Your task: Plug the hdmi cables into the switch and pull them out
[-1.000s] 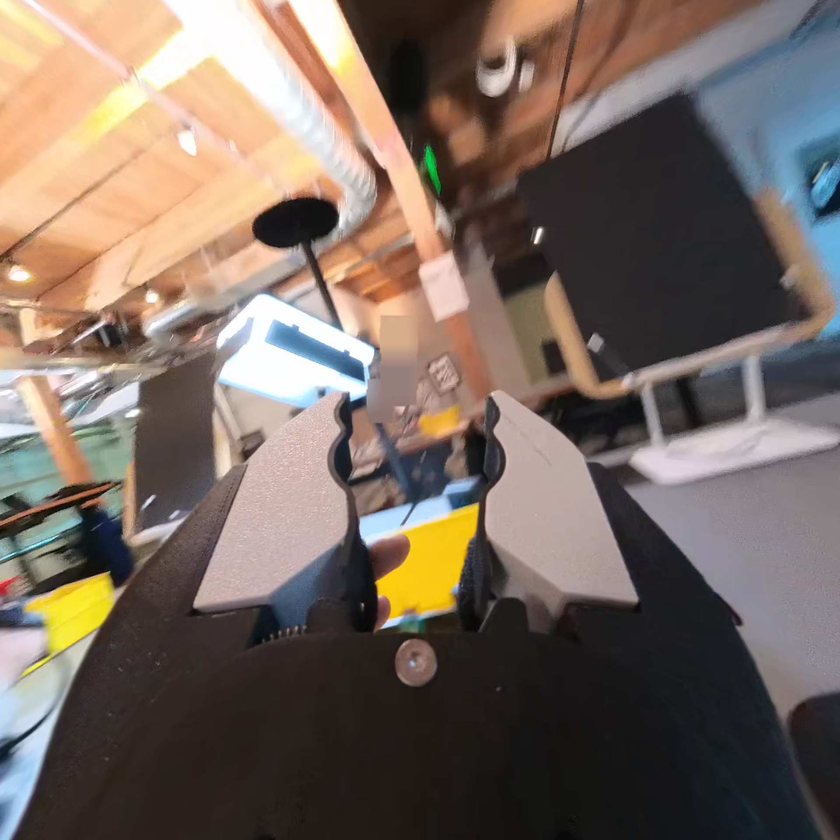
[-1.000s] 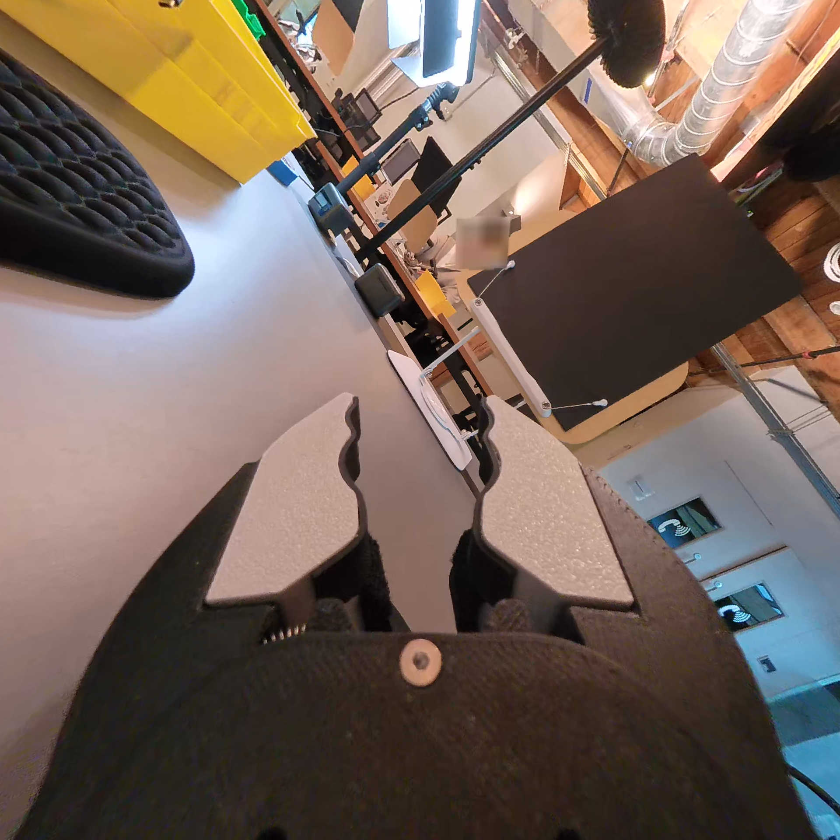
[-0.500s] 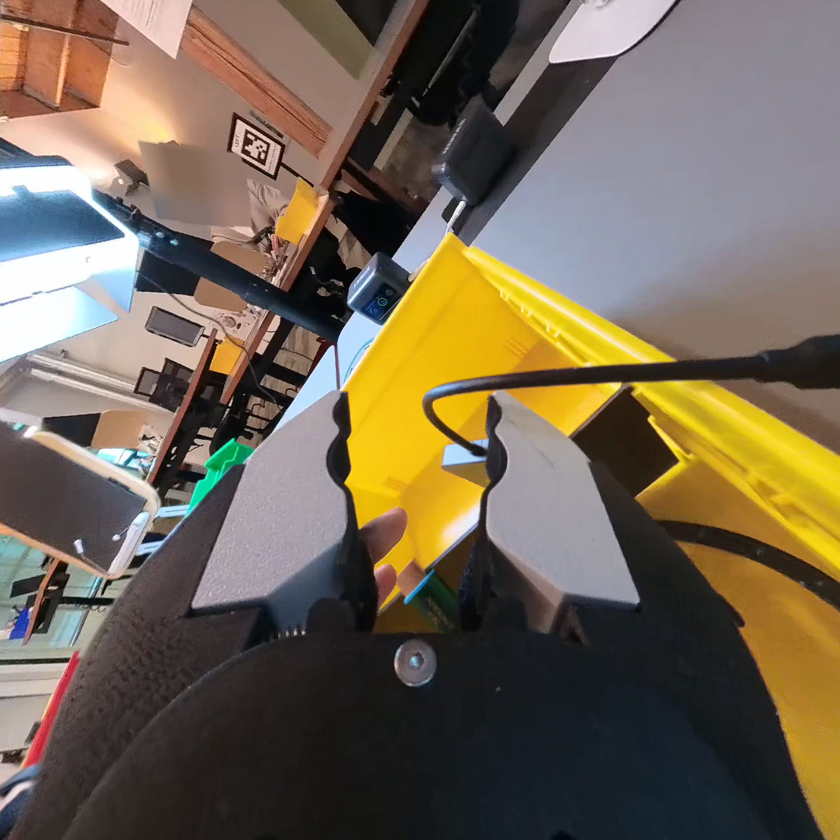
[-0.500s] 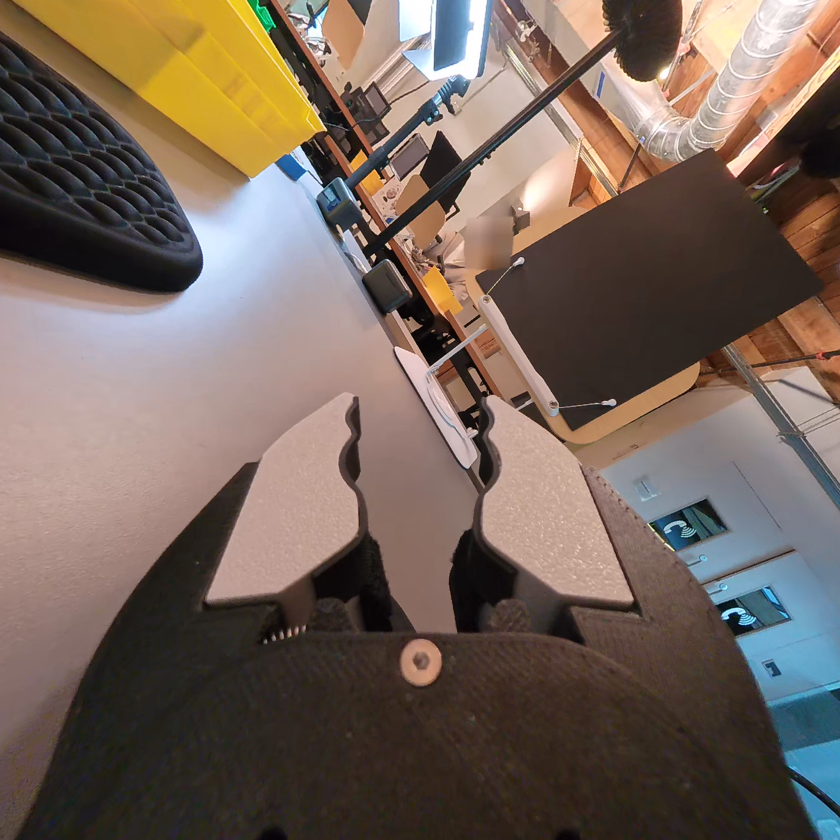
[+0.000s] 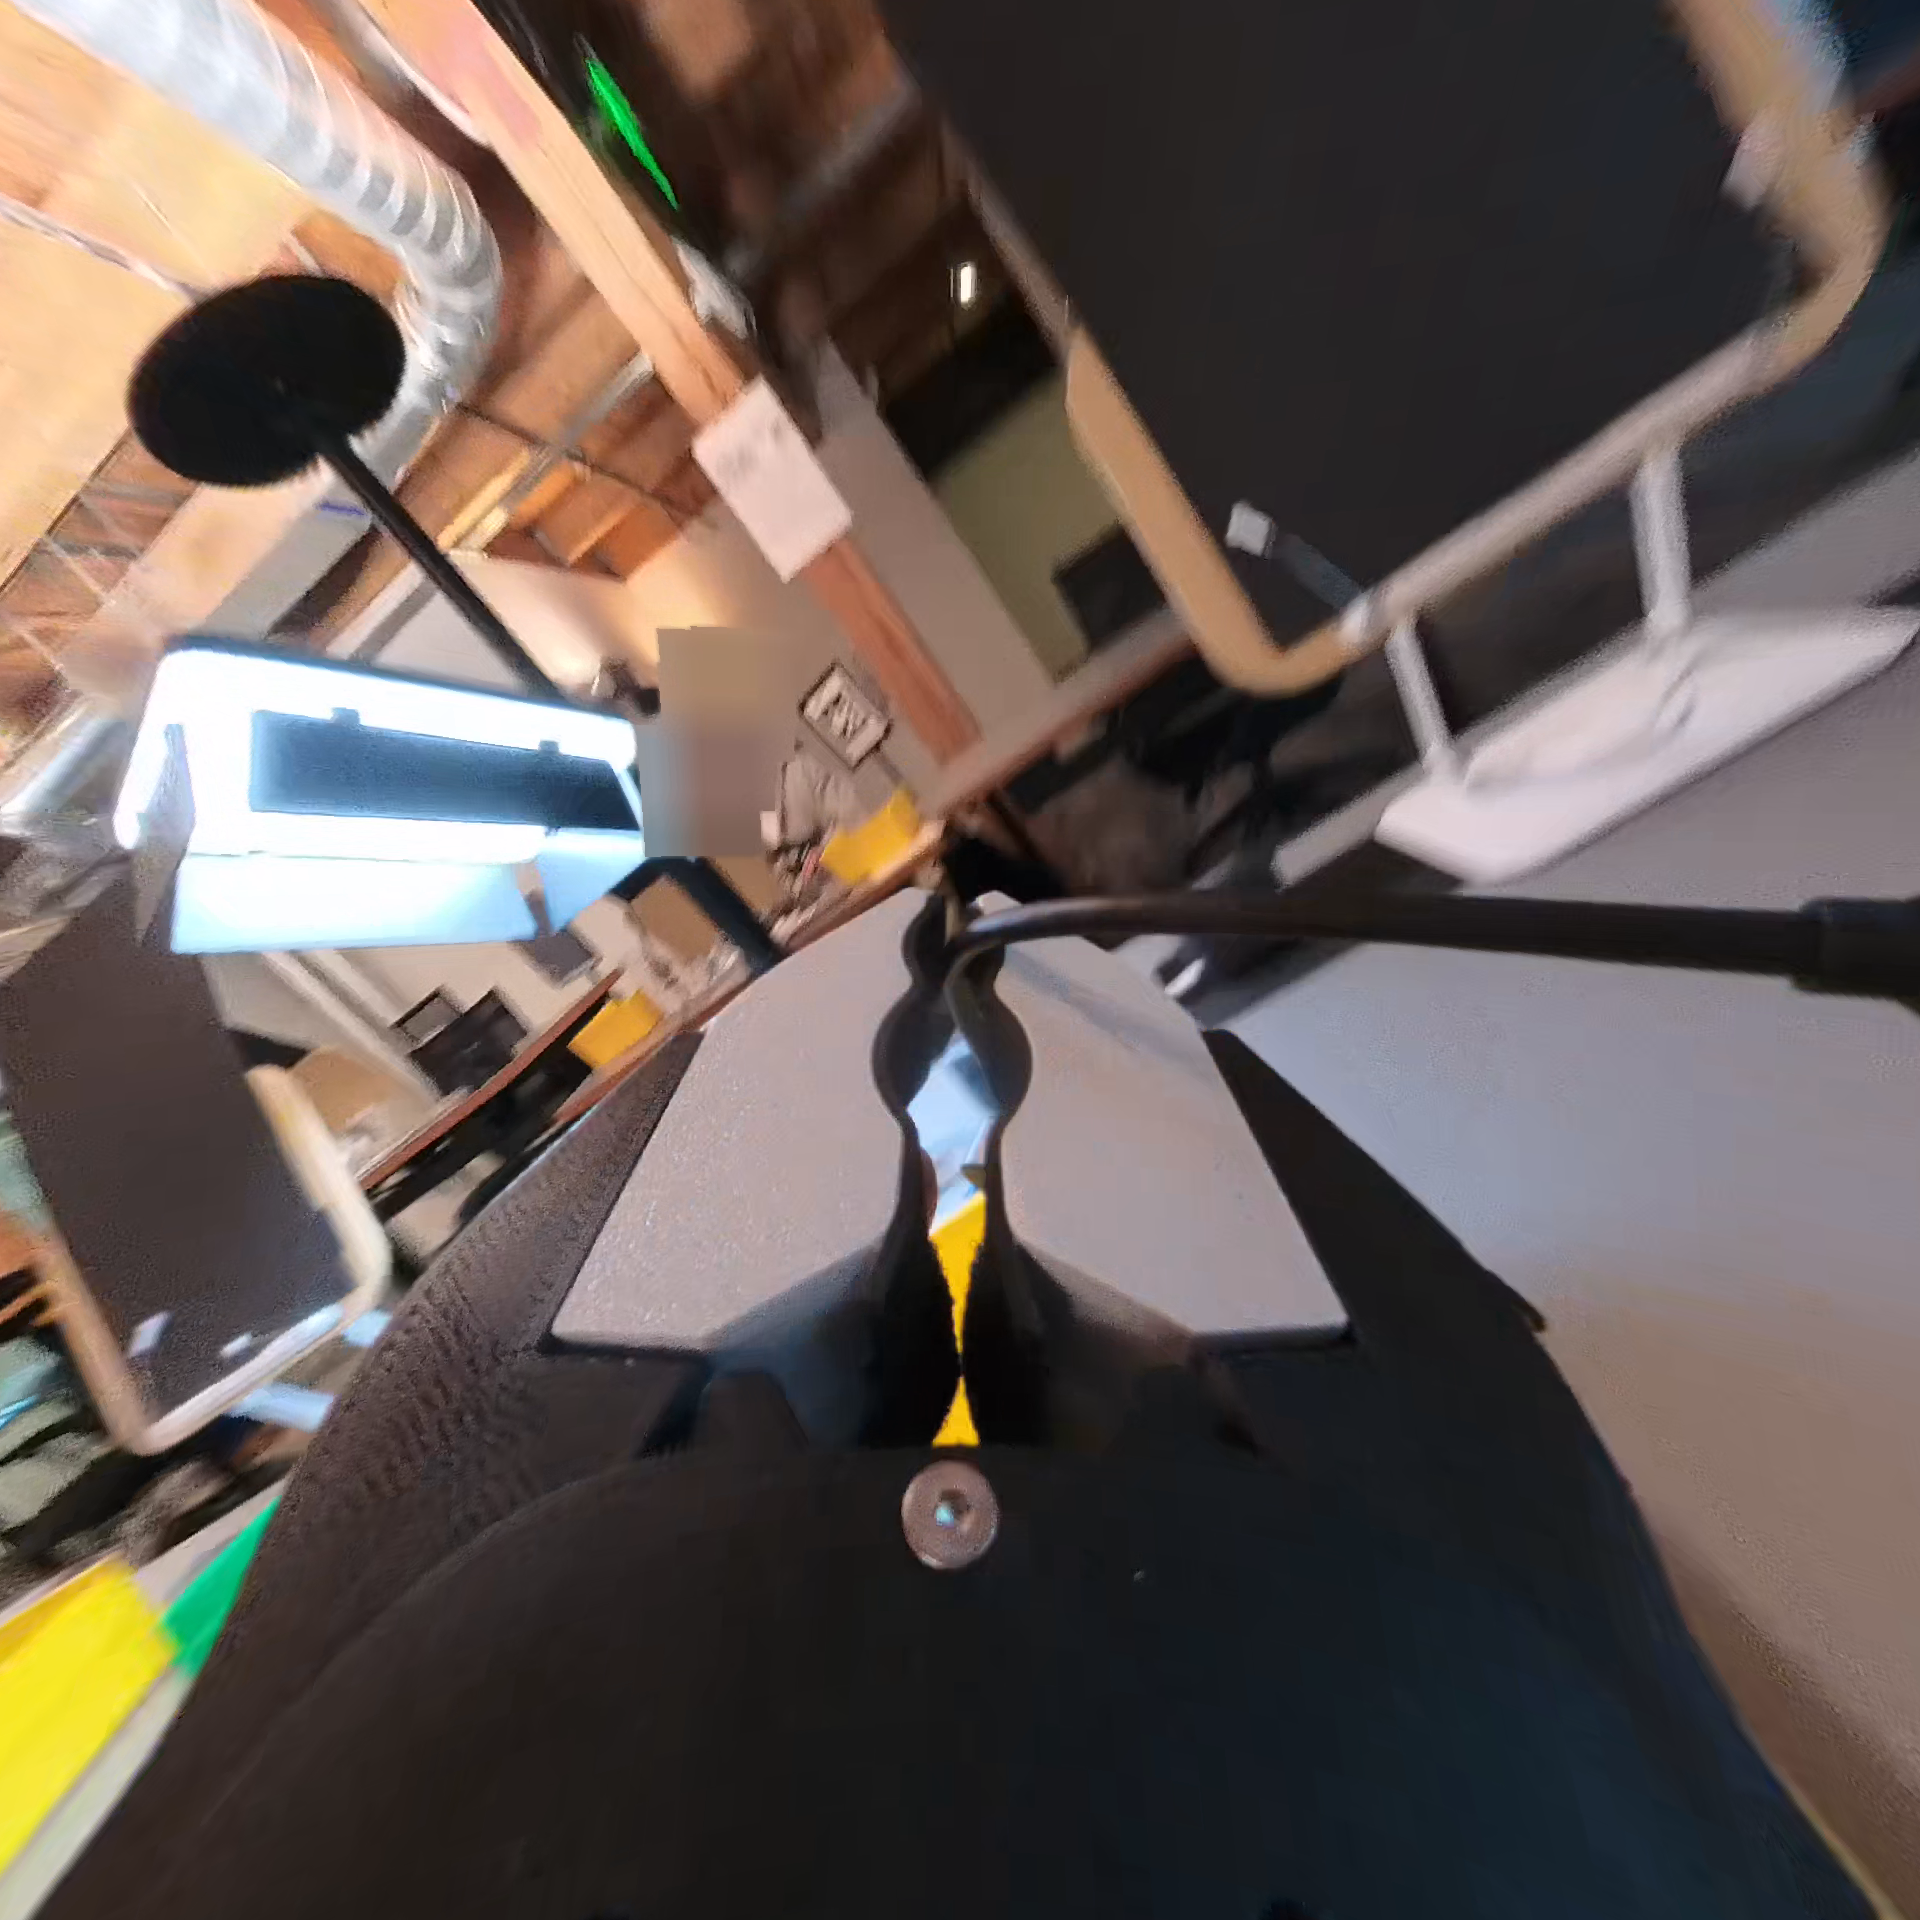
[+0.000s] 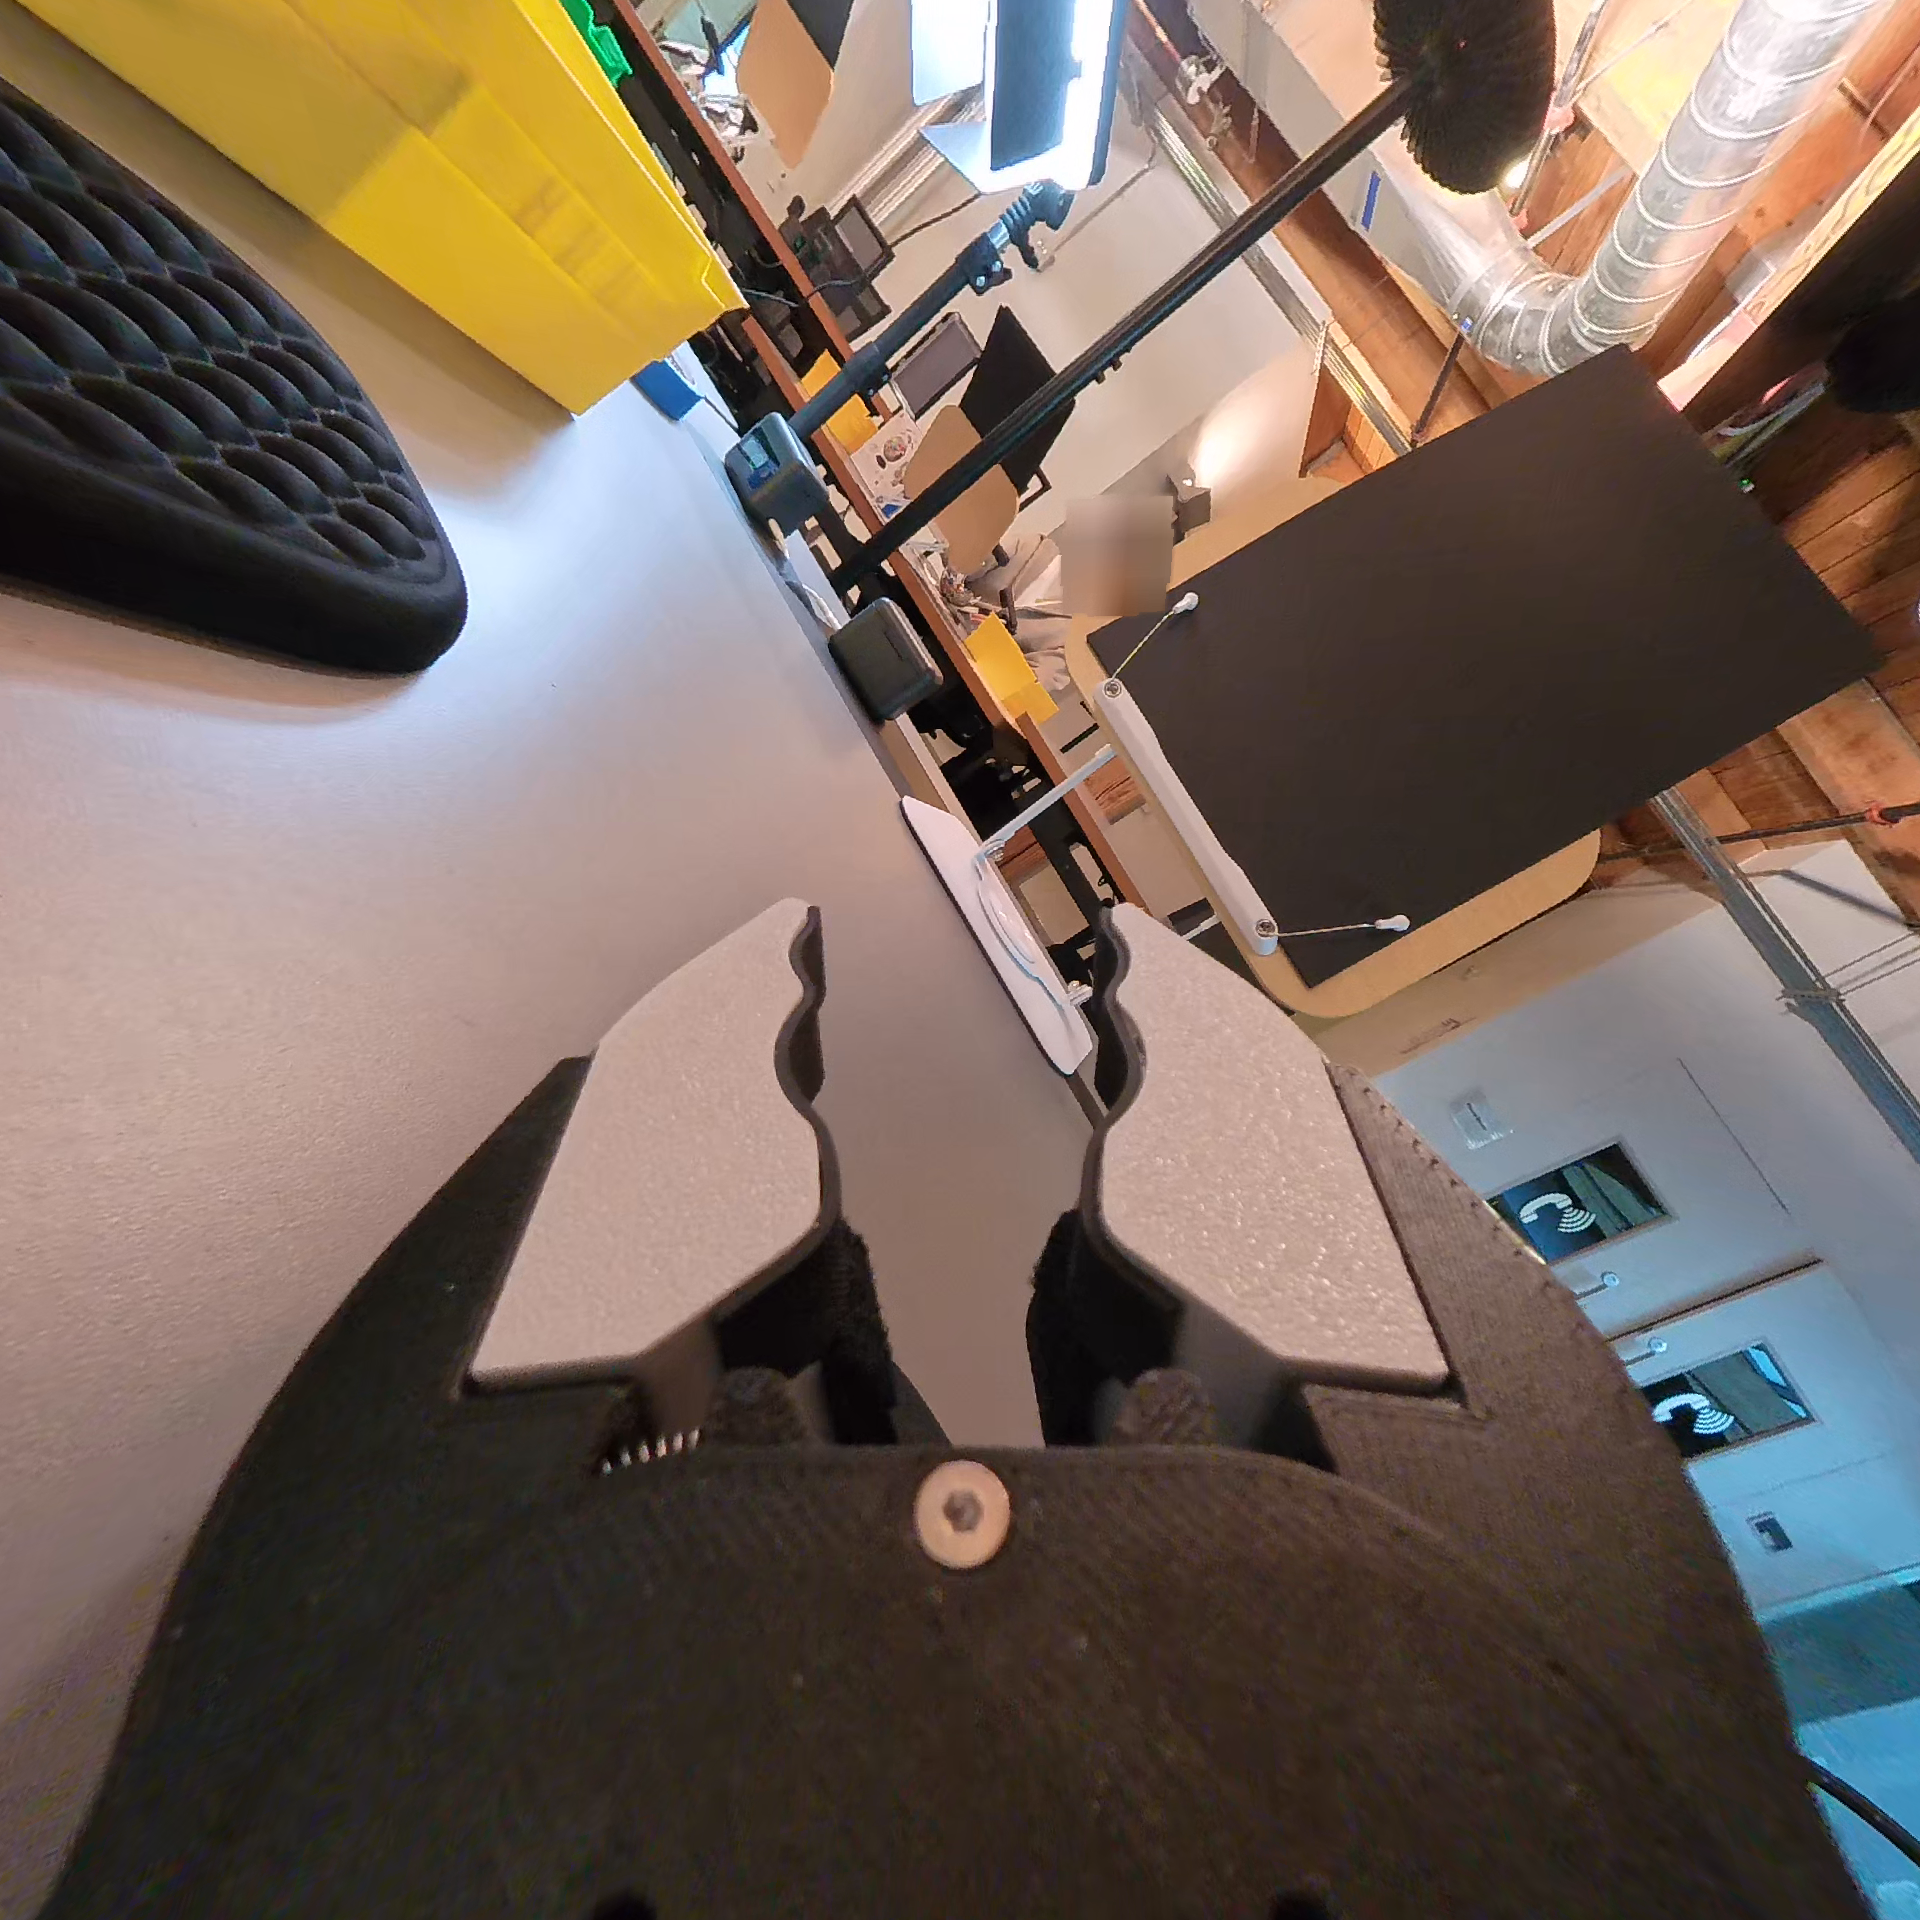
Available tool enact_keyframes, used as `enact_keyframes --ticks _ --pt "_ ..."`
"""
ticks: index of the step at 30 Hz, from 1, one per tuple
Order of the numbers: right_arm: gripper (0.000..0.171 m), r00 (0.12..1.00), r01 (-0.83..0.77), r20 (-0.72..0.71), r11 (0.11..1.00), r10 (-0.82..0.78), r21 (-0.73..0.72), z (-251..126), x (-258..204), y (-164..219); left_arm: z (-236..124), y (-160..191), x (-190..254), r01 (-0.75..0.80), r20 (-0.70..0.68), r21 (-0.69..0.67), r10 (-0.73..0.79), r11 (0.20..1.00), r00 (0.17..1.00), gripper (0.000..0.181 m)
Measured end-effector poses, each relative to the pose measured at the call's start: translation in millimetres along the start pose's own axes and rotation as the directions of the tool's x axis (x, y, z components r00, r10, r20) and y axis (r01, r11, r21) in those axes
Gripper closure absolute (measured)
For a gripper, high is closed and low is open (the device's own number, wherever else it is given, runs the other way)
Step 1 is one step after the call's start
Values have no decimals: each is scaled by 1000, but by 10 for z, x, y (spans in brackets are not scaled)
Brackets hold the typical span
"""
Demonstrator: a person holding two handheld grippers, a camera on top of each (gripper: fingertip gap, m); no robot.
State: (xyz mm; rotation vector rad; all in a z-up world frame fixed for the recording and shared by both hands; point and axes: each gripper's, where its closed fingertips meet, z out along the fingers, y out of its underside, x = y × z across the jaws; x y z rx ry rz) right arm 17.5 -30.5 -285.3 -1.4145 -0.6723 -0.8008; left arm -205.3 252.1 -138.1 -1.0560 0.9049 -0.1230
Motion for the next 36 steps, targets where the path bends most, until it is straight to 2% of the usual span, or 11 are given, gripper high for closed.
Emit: enact_keyframes --ticks 3,7,11,16,18,21,23,25,27,32,36 --pt "121 1000 -17 4 1000 17 4 0 2 2 -192 -634 152 172 -99 211 -154 962 983 178" --pt "121 998 -48 29 998 47 27 -6 -22 -21 -462 -1199 613 372 -320 343 -265 862 909 178" --pt "119 990 -102 106 984 88 143 -55 -100 -194 -659 -1478 1210 519 -514 341 -307 784 801 178" --pt "111 972 -145 225 921 65 361 -211 -259 -553 -754 -1657 1783 622 -604 304 -359 721 711 178" --pt "104 975 -112 219 911 24 396 -240 -291 -615 -757 -1719 1962 669 -620 281 -402 688 674 178" --pt "93 993 -30 116 892 -26 451 -285 -213 -717 -727 -1795 2141 781 -620 232 -531 580 578 178" --pt "93 999 37 17 879 -51 476 -332 -118 -775 -677 -1787 2152 863 -569 211 -661 458 490 178" --pt "92 994 98 -89 873 -63 478 -374 -4 -805 -686 -1798 2196 931 -556 189 -748 311 363 178" --pt "93 983 146 -168 877 -75 458 -398 86 -801 -682 -1778 2298 971 -546 128 -803 204 240 178" --pt "104 972 185 -216 876 -95 446 -433 128 -803 -643 -1688 2418 999 -532 -26 -846 -19 -30 178" --pt "104 959 228 -251 878 -129 420 -430 145 -791 -605 -1566 2443 940 -494 -219 -801 -260 -337 177"
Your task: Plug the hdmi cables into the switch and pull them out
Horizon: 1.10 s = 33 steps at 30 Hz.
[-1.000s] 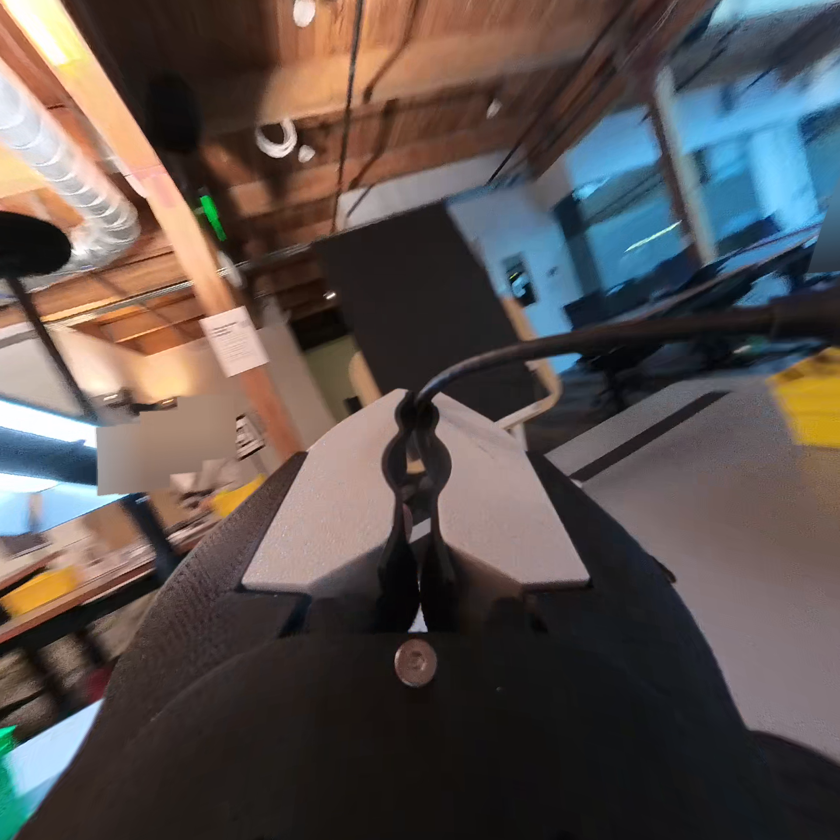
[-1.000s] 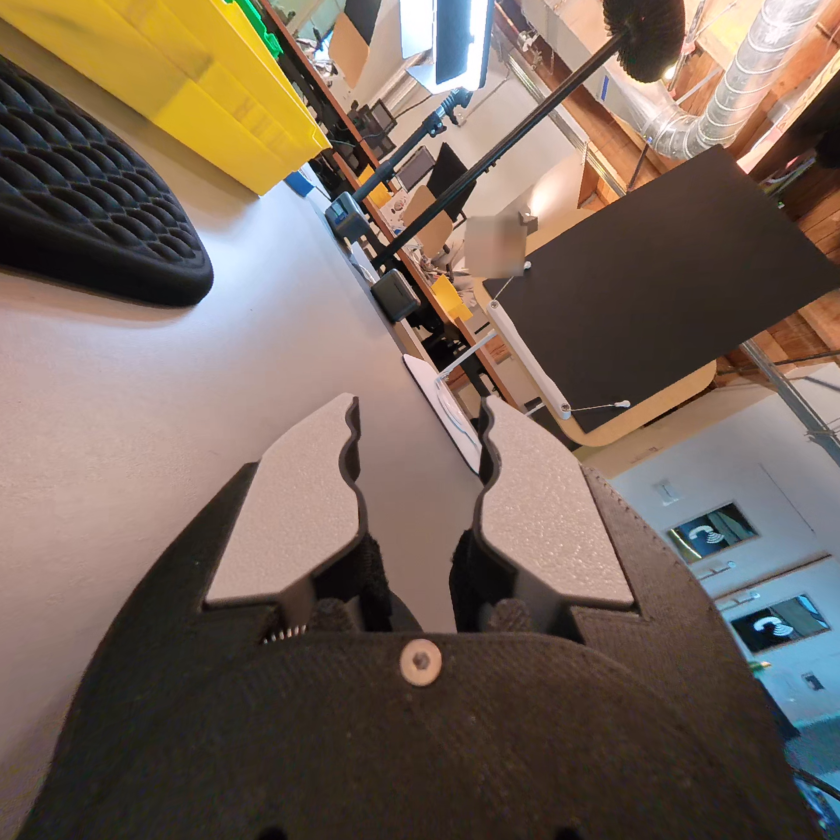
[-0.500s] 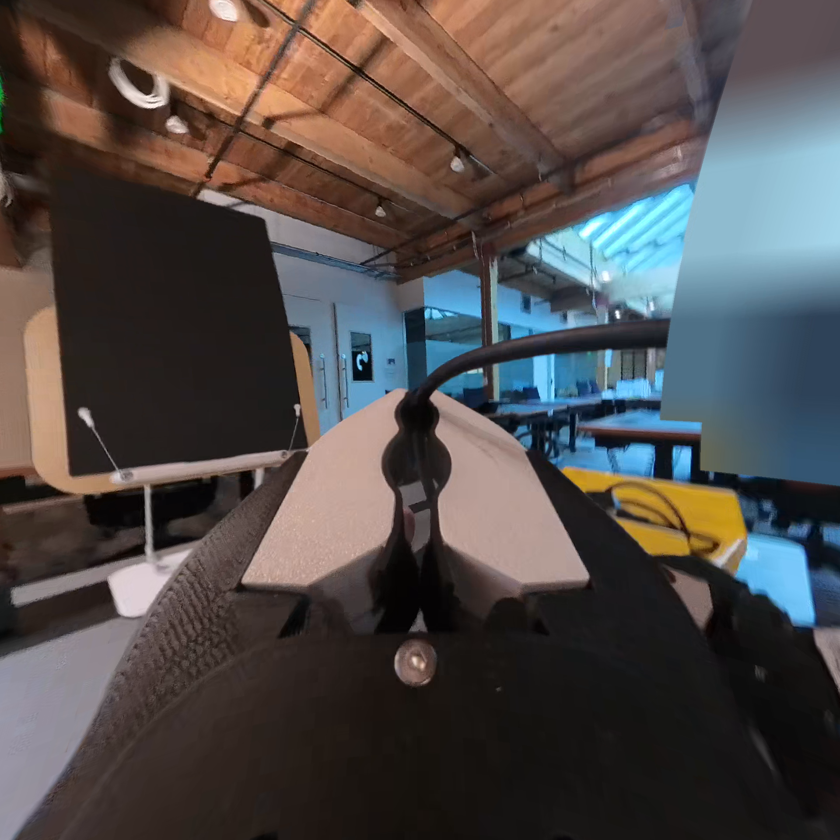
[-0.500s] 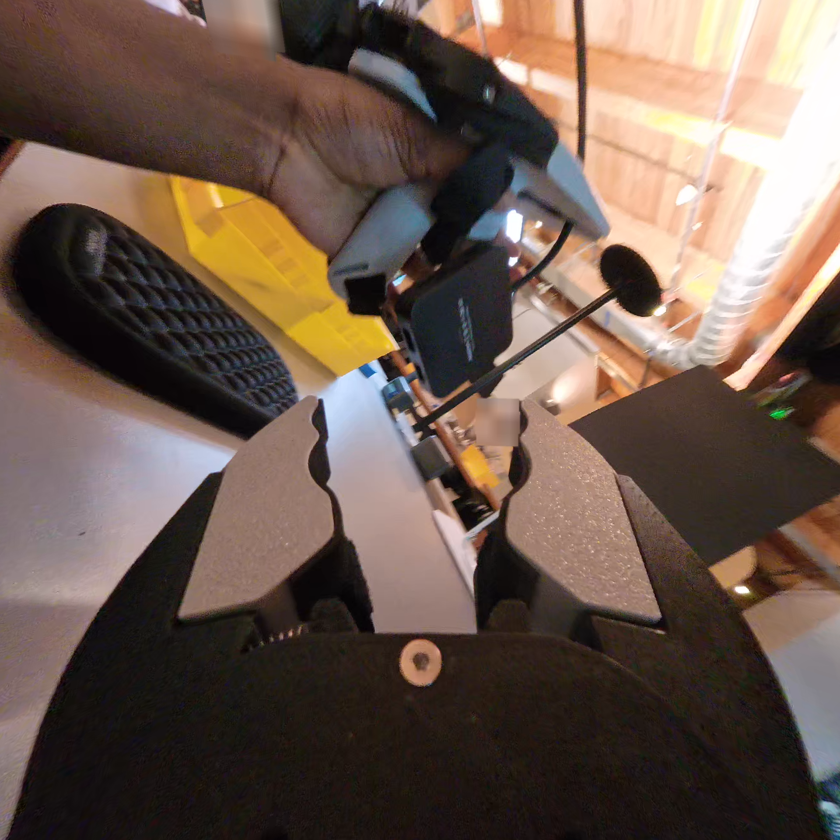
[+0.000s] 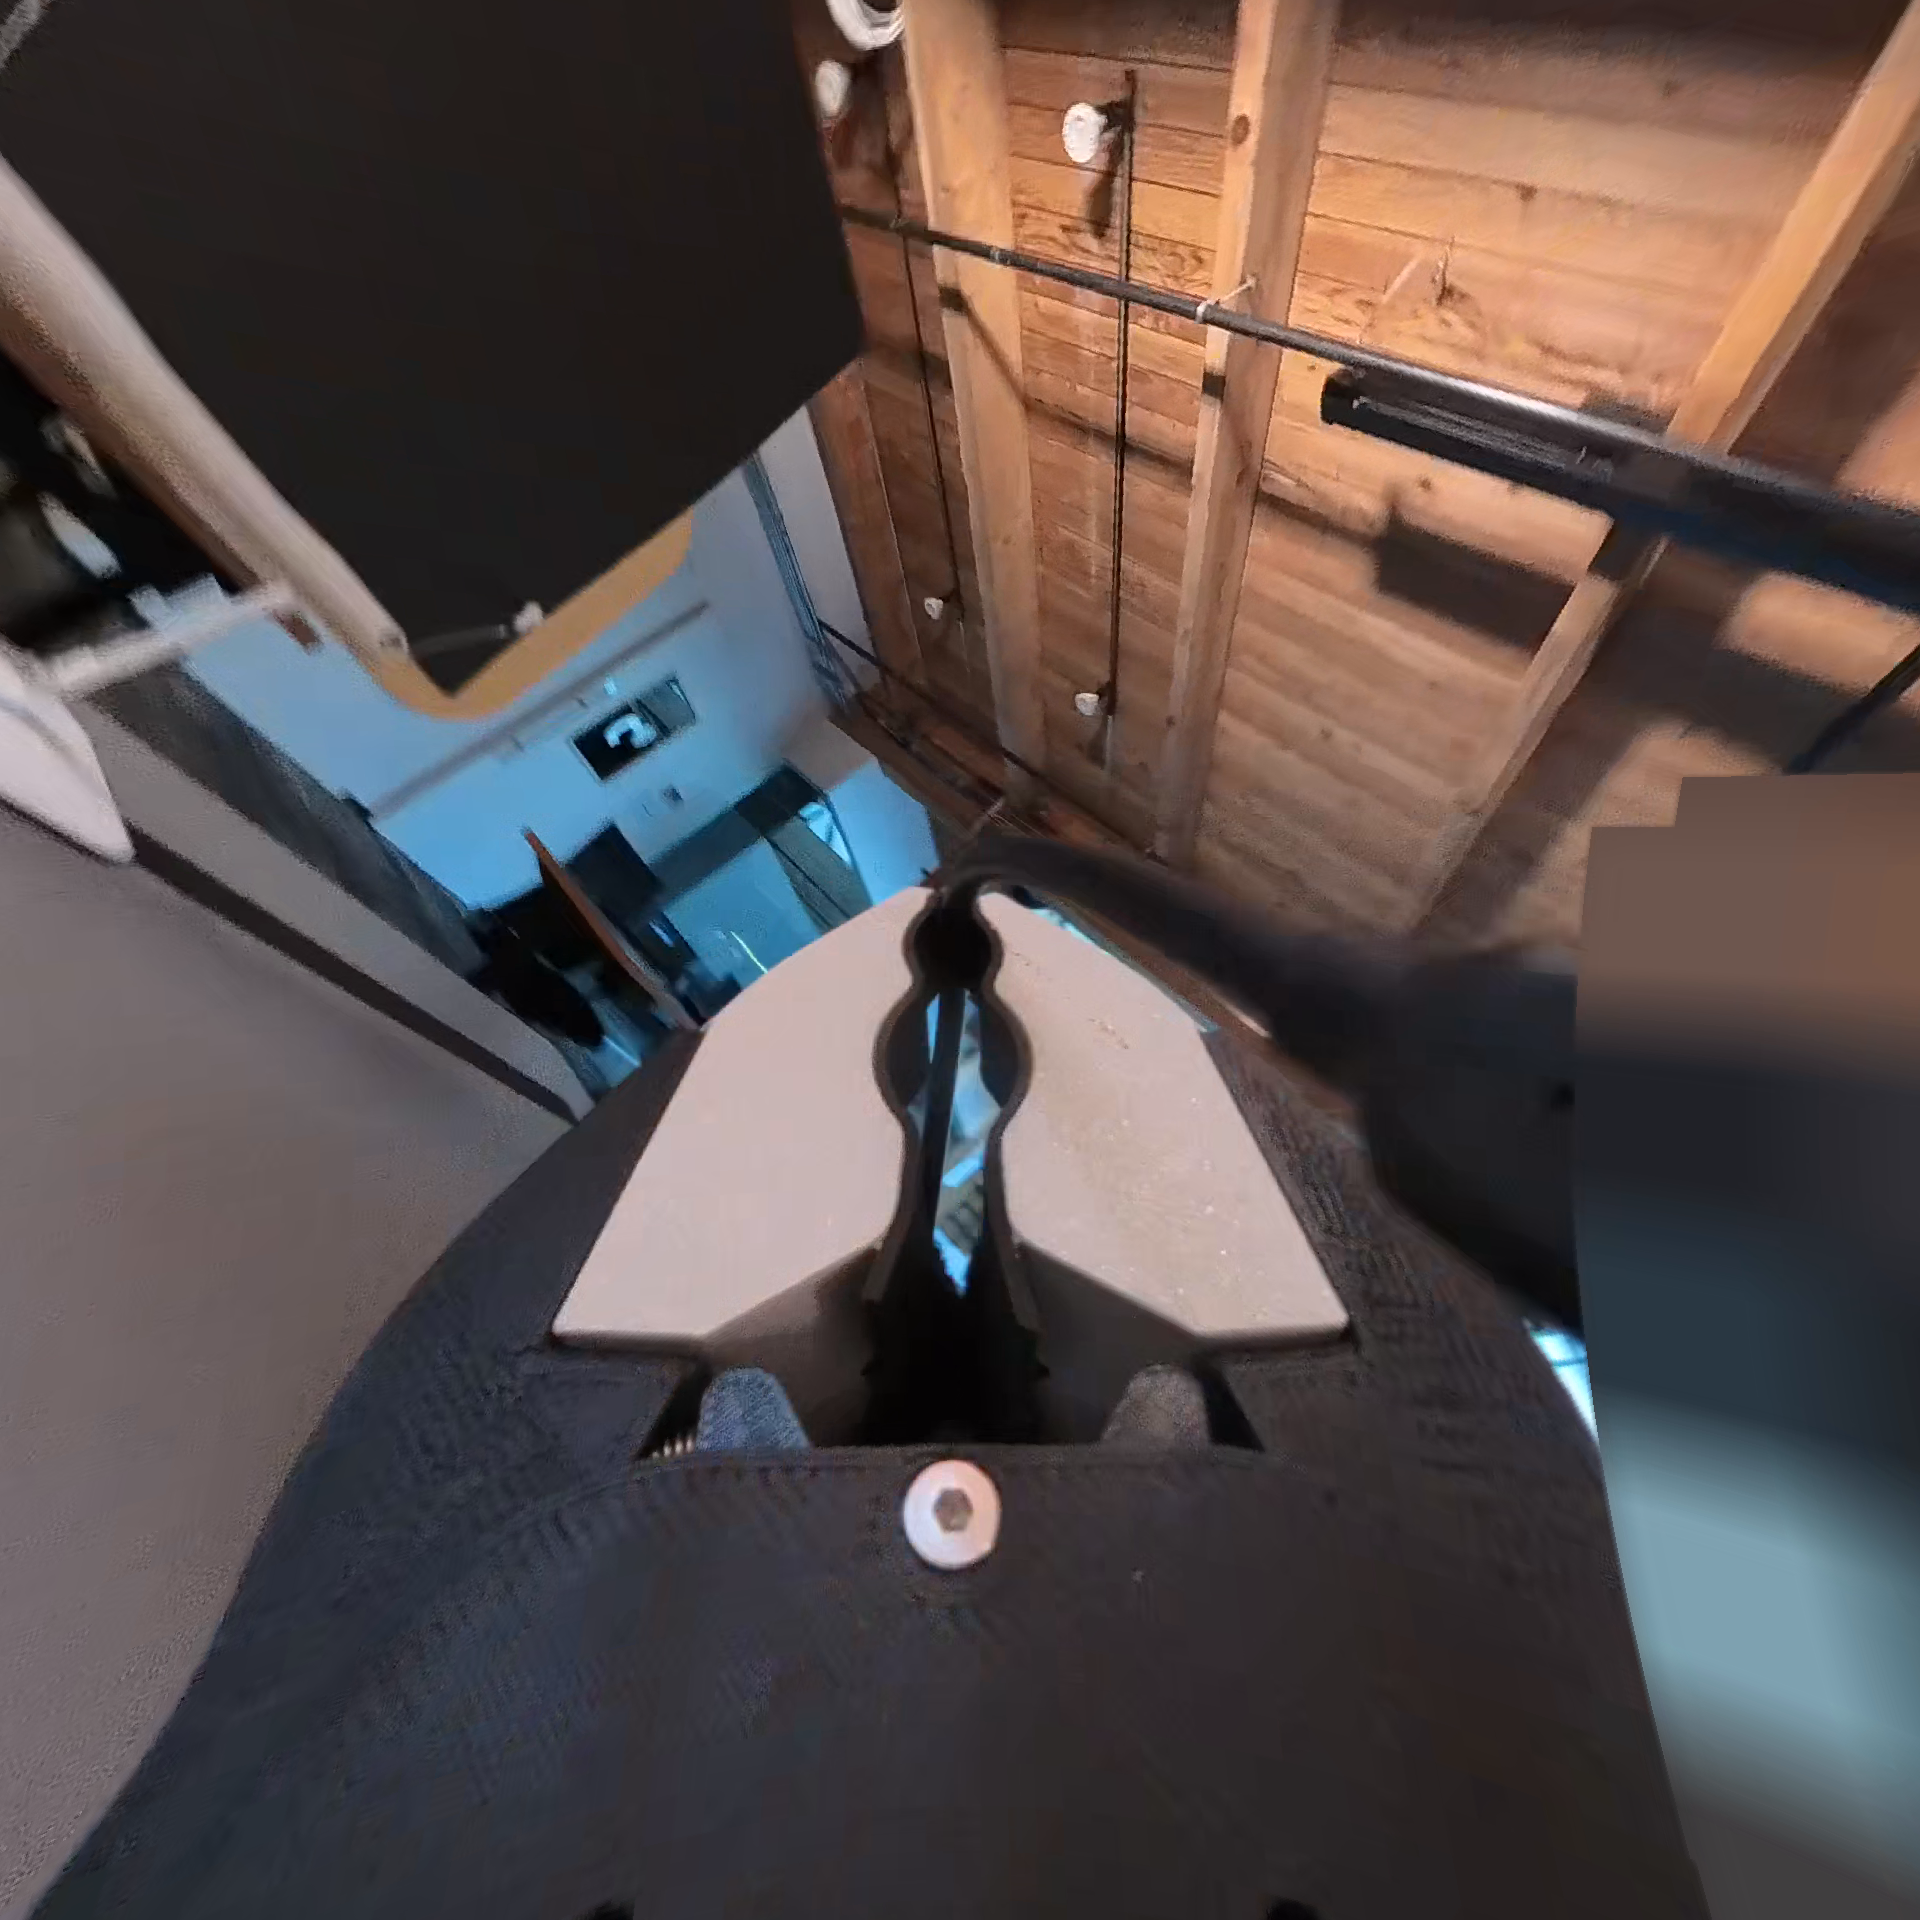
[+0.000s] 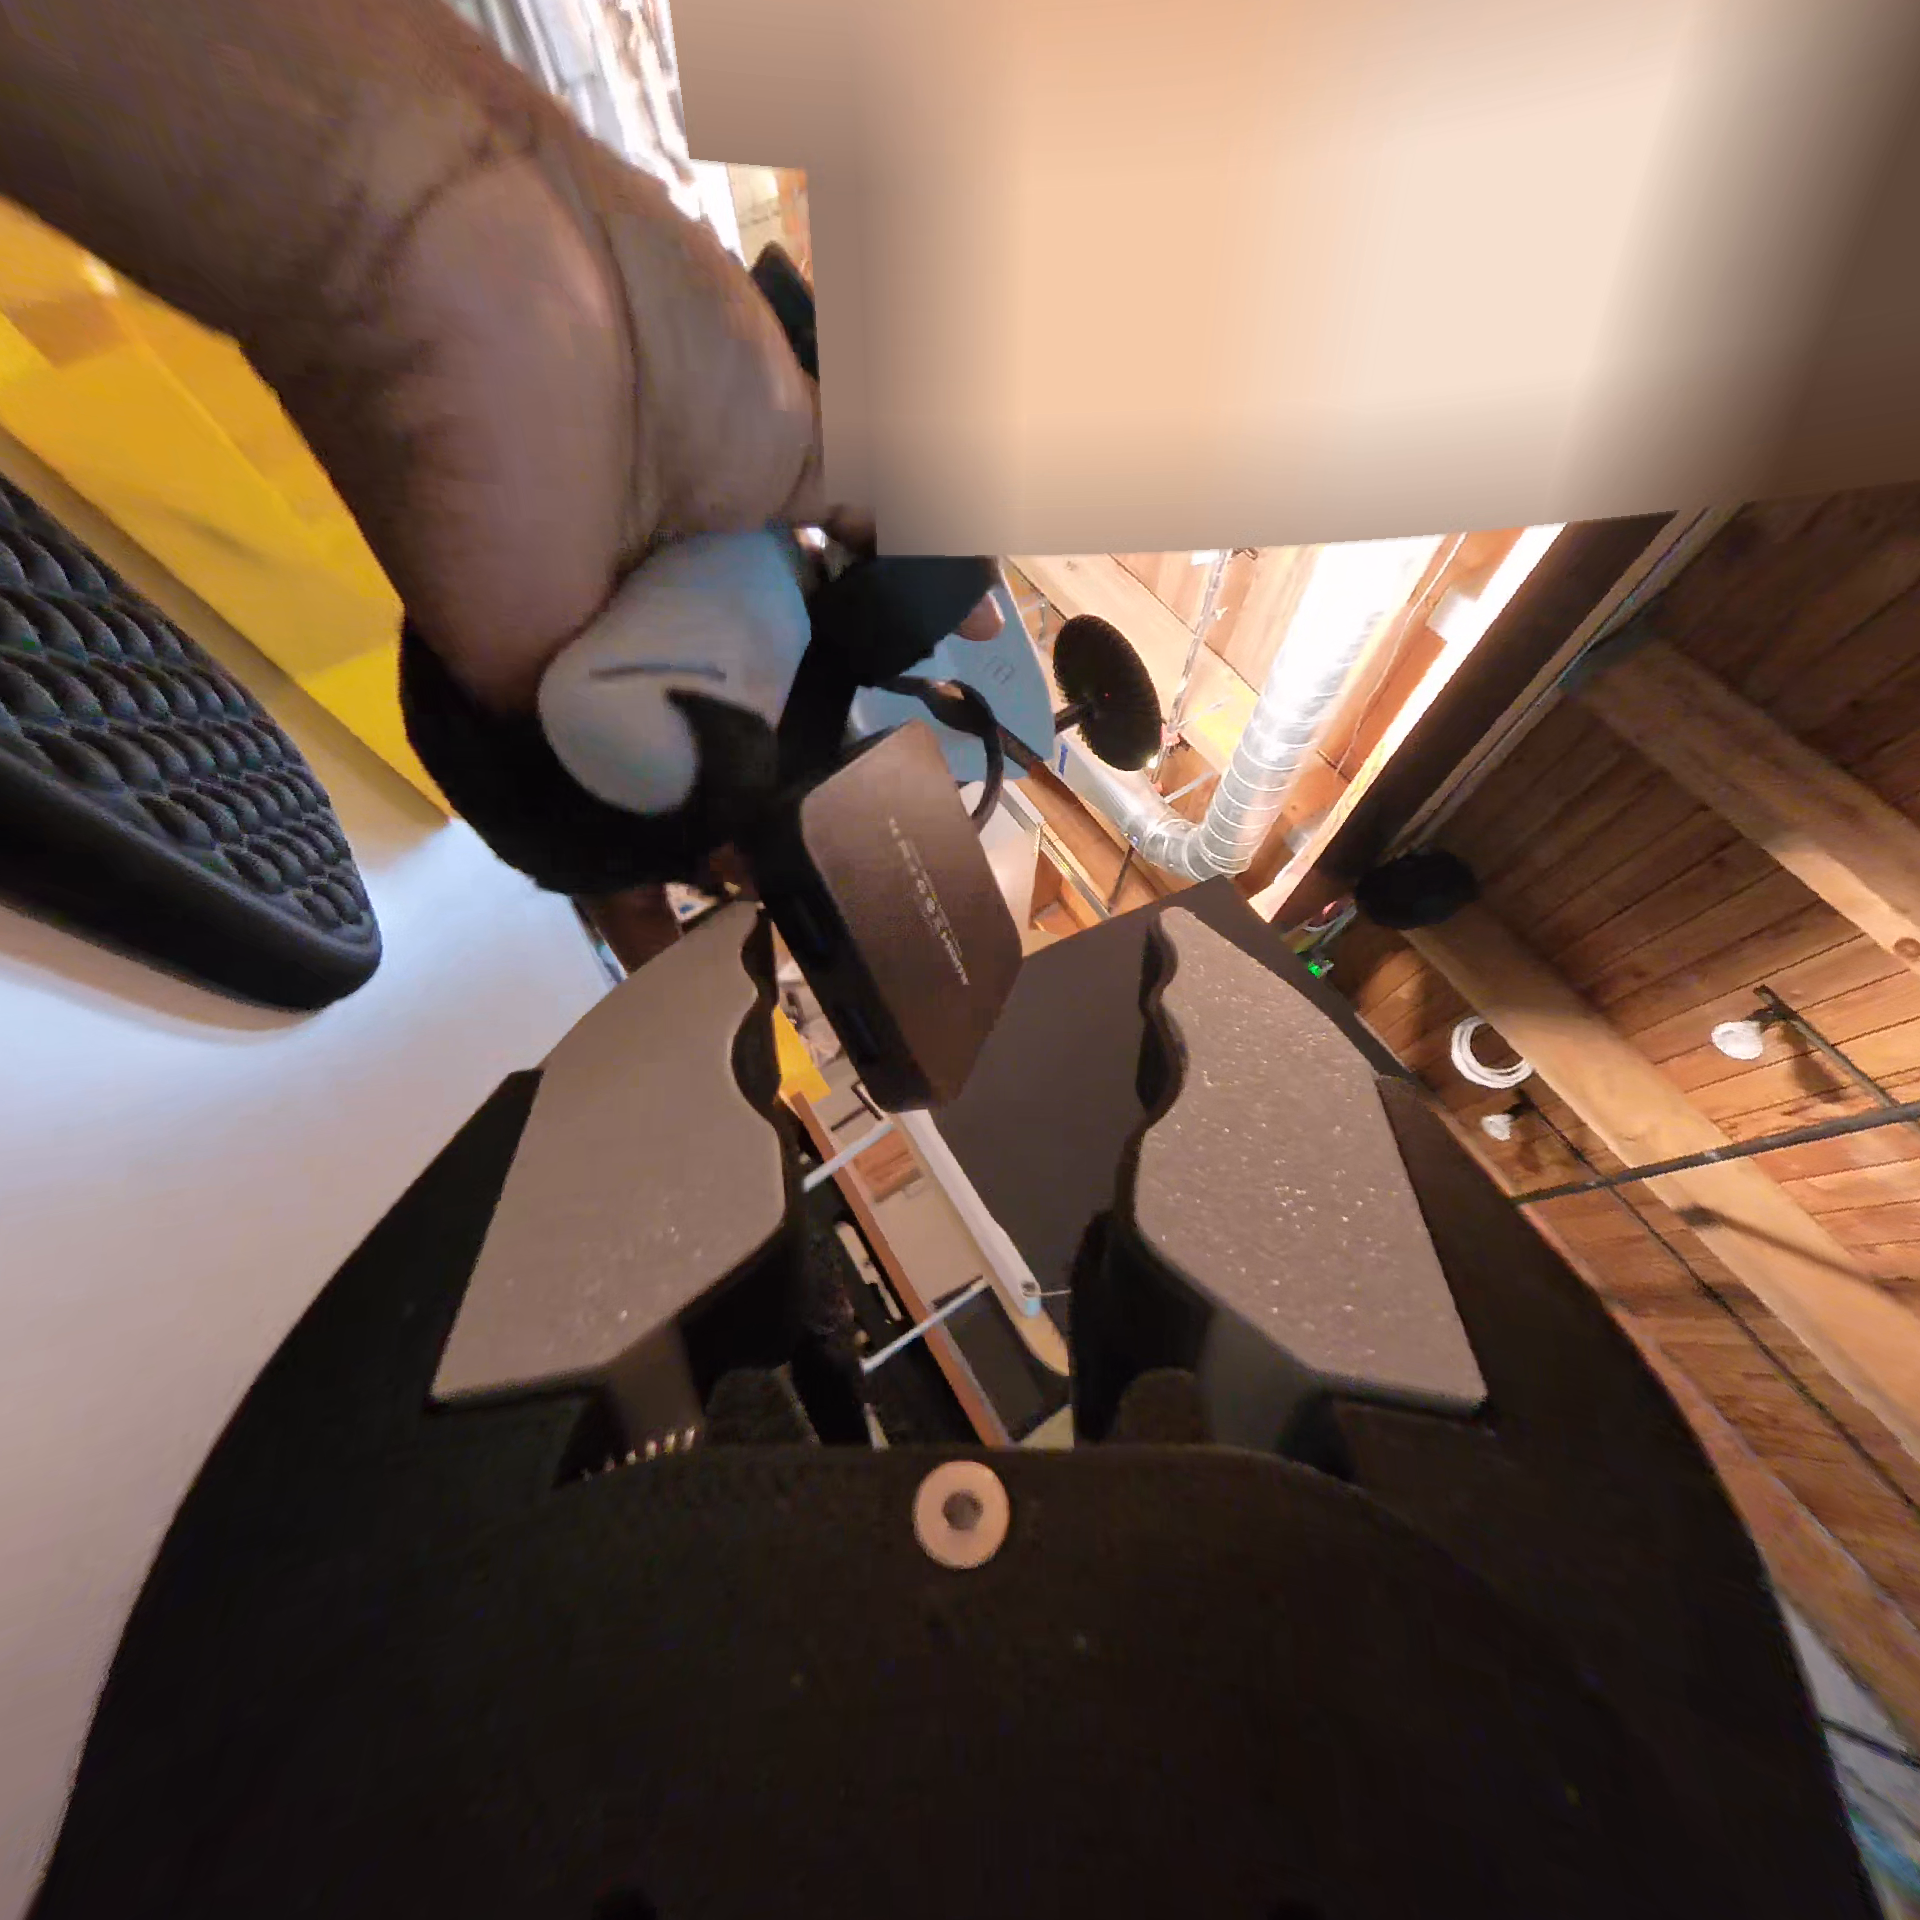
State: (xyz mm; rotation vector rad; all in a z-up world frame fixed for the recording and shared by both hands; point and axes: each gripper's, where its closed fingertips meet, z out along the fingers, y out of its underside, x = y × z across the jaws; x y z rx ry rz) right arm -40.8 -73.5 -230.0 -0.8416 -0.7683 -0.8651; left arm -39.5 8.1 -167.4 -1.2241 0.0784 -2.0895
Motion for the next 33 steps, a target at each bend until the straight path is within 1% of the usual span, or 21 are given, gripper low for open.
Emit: enact_keyframes --ticks 2,4,6,7,9,11,13,14,16,18,19,21,22,23,25,27,28,29,30,31,33 --pt "106 996 87 21 996 -87 -8 15 -76 -27 -23 91 -73 60 19 -36 -59 998 998 177" --pt "130 979 205 1 978 -205 -40 10 -83 -34 -46 196 -126 66 34 -72 -64 995 997 177" --pt "154 968 250 6 963 -251 -101 9 -85 31 -60 243 -125 100 27 -84 -98 991 995 176" --pt "157 971 234 -15 965 -237 -119 -2 -32 47 -67 253 -121 90 22 -97 -89 991 996 176" --pt "157 995 94 -23 989 -97 -110 -23 36 87 -75 291 -76 16 -19 -158 -19 987 1000 177" --pt "157 995 -81 -71 989 73 -127 -58 179 207 -113 364 -14 -104 -85 -248 86 963 993 159" --pt "158 967 -236 -131 961 217 -146 -110 317 363 -210 477 -41 -302 -147 -362 266 882 953 144" --pt "157 947 -302 -159 943 280 -140 -136 374 416 -251 497 -106 -415 -166 -400 381 817 910 139" --pt "158 910 -391 -199 912 364 -121 -176 456 484 -298 445 -205 -633 -223 -437 605 639 765 127" --pt "157 893 -426 -214 897 396 -116 -192 487 522 -378 319 -258 -805 -293 -436 783 402 549 126" --pt "157 889 -435 -215 893 404 -118 -191 487 533 -390 182 -251 -867 -291 -401 856 296 427 125" --pt "158 892 -433 -207 892 402 -129 -182 467 543 -404 -190 -166 -932 -214 -333 951 143 222 125" --pt "158 897 -423 -201 896 393 -138 -177 452 544 -432 -381 -96 -948 -171 -307 975 87 145 125" --pt "157 903 -413 -196 899 383 -147 -169 436 545 -477 -567 -18 -957 -128 -286 988 50 90 127" --pt "157 913 -394 -183 905 365 -159 -156 406 540 -624 -992 106 -956 -15 -290 999 -34 -31 139" --pt "157 919 -383 -172 909 356 -164 -146 382 530 -855 -1484 168 -920 117 -368 975 -136 -191 144" --pt "157 921 -379 -167 910 353 -166 -141 373 528 -990 -1718 198 -896 177 -412 950 -165 -256 145" --pt "157 923 -374 -163 912 349 -169 -137 365 527 -1120 -1915 231 -880 227 -445 929 -168 -292 146" --pt "157 925 -370 -161 913 345 -172 -134 359 527 -1233 -2063 257 -874 262 -464 919 -148 -295 146" --pt "157 926 -367 -159 914 342 -174 -132 353 528 -1327 -2162 264 -875 283 -471 921 -111 -269 146" --pt "157 927 -366 -153 914 342 -176 -125 339 529 -1476 -2261 204 -873 288 -487 939 -23 -186 146"
